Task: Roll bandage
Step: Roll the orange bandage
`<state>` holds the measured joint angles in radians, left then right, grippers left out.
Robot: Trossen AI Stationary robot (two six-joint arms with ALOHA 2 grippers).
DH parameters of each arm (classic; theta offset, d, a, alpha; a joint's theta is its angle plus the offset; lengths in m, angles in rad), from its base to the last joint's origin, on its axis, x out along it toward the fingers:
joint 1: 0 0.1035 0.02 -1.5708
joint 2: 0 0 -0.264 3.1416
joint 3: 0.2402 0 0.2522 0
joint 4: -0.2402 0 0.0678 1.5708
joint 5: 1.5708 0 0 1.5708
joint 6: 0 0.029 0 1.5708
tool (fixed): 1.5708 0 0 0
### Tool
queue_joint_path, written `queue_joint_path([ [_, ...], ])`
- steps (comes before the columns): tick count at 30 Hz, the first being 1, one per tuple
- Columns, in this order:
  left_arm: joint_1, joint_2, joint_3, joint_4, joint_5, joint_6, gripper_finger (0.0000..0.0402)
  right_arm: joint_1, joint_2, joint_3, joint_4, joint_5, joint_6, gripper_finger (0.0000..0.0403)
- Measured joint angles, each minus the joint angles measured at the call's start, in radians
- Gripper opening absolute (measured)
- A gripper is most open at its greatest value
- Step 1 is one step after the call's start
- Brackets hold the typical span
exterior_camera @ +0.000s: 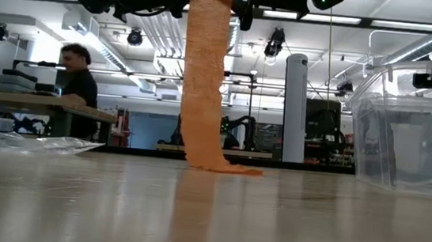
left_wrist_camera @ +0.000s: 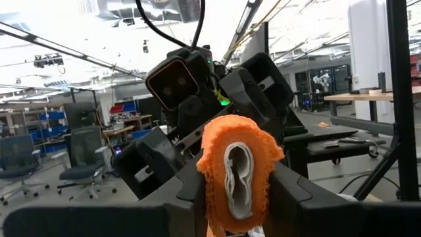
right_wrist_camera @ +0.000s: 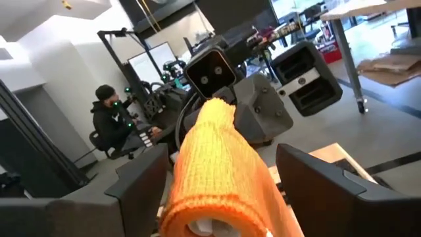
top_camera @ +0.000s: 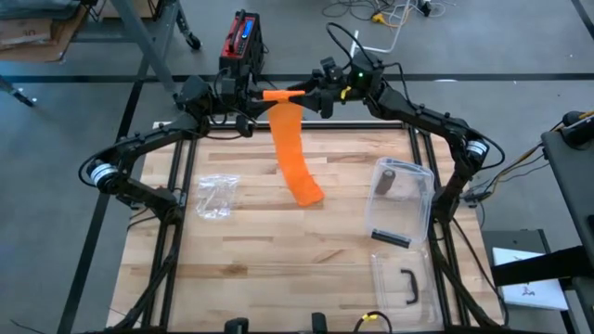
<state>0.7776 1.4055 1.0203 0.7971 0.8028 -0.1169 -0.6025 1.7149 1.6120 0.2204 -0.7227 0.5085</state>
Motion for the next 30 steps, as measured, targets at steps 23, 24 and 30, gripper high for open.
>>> queue_joint_path([
  [23,0.000,-0.002,-0.002,-0.054,-0.055,0.141,0.0094,0.000,0.000,0.003,-0.076,-0.010,0.102,0.0237],
  [24,0.000,-0.002,-0.002,-0.053,-0.059,0.150,0.0093,0.000,0.000,0.003,-0.086,-0.010,0.102,0.0235],
  [30,0.000,-0.002,-0.002,-0.053,-0.058,0.166,0.0088,0.000,0.000,0.003,-0.087,-0.006,0.101,0.0223],
])
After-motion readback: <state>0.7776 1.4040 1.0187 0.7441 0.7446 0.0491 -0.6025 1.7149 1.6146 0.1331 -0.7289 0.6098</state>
